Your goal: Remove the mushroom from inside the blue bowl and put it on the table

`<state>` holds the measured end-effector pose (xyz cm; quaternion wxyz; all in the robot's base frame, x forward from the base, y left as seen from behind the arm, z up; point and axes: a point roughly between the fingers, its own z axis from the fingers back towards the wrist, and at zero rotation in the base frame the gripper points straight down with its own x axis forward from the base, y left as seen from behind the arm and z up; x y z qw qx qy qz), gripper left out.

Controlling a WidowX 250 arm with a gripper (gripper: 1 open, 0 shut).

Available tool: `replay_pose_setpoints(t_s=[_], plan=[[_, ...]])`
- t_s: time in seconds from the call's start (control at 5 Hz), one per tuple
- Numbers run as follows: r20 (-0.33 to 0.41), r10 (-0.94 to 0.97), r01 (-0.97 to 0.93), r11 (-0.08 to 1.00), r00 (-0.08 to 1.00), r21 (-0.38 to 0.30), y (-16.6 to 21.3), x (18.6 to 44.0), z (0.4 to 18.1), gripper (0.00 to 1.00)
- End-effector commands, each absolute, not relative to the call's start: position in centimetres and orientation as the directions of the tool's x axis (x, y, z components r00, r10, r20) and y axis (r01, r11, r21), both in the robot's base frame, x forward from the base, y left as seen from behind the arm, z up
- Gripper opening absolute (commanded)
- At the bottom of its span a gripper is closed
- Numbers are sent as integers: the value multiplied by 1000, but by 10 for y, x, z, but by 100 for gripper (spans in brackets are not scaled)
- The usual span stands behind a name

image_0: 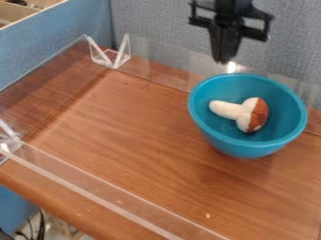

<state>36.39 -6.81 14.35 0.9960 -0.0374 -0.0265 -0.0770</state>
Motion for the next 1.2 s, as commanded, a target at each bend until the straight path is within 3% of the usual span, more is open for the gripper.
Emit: replay_pose_setpoints(t_s=[0.0, 0.4, 0.6, 0.8, 1.0], plan=[[96, -157, 164, 984, 983, -67, -70, 367, 150, 100], [66, -179, 183, 981, 982, -65, -85, 372, 123, 100], [47, -197, 200, 978, 979, -63, -97, 380, 101, 100], [37, -205, 207, 977, 978, -60, -97, 381, 95, 0], [34, -214, 215, 975, 976, -58, -97, 381, 94, 0]])
